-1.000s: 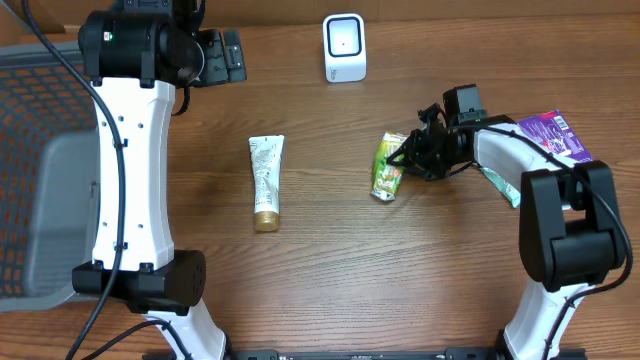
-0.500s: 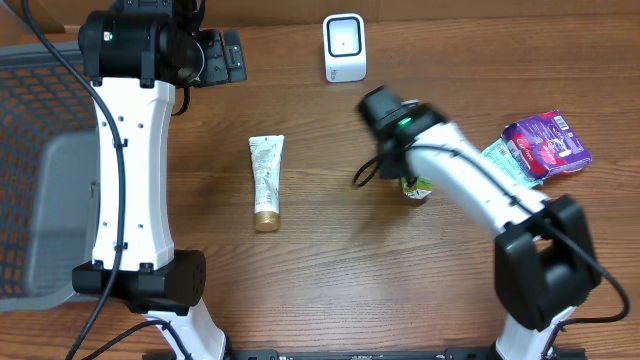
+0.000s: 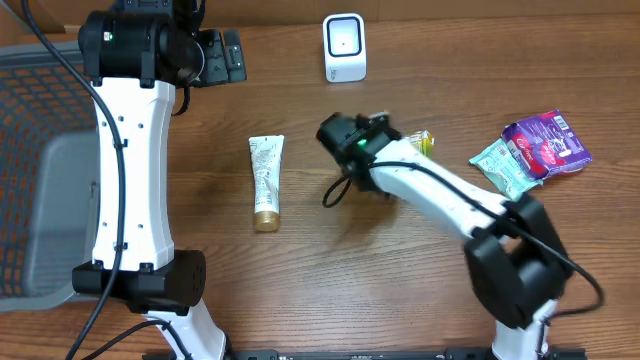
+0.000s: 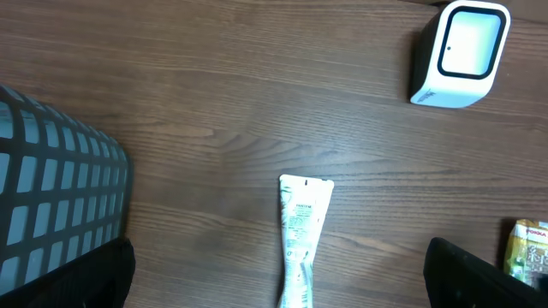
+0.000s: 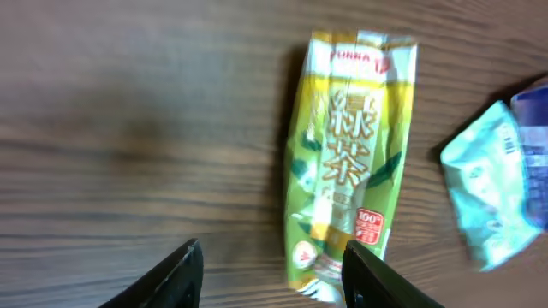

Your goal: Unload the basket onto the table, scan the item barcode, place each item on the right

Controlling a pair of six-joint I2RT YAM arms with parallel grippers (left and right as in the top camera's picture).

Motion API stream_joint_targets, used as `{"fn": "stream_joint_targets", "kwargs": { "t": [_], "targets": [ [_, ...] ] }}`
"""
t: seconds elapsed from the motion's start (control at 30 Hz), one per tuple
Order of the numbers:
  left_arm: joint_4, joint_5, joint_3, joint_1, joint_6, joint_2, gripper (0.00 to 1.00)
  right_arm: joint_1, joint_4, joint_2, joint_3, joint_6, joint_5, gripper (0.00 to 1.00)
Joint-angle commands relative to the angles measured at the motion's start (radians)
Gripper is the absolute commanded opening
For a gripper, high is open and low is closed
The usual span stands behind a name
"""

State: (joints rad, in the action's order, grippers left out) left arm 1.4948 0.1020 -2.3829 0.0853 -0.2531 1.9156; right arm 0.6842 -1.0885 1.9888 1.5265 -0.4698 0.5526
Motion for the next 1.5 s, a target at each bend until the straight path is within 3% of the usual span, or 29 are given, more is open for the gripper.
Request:
{"fn": "stream_joint_targets", "kwargs": {
  "t": [0.0,0.2,0.4,0.83,1.0,1.13,1.3,1.47],
  "targets": [
    [-0.003,0.002,-0.004,0.007,0.002,0.005,1.0,-0.147,0.019,-0.174,0.044,-0.057,-0.201,0.54],
    [-0.004,0.002,-0.004,0.007,0.002,0.005,0.99,-0.456,0.04,-0.169,0.003,0.168,-0.746,0.62],
    [-0.004,0.002,-0.004,0.007,0.002,0.005,0.99,-0.669,0.128,-0.169,-0.181,0.363,-1.088,0.68],
    [-0.004,0.002,-0.004,0.007,0.002,0.005,1.0,-0.706,0.504,-0.13,-0.49,0.39,-1.213,0.67],
    [-0.004,0.002,-0.004,0.007,0.002,0.005,1.0,-0.702,0.572,-0.118,-0.506,0.388,-1.205,0.49],
    [-0.004,0.002,-0.004,0.006,0.002,0.005,1.0,-0.701,0.602,-0.118,-0.506,0.356,-1.198,0.15],
    [-0.004,0.002,-0.004,0.006,0.002,0.005,1.0,-0.701,0.56,-0.122,-0.467,0.294,-1.186,0.1],
    [-0.004,0.002,-0.004,0.007,0.002,0.005,1.0,-0.633,0.322,-0.176,-0.304,0.289,-0.882,0.08]
  ]
}}
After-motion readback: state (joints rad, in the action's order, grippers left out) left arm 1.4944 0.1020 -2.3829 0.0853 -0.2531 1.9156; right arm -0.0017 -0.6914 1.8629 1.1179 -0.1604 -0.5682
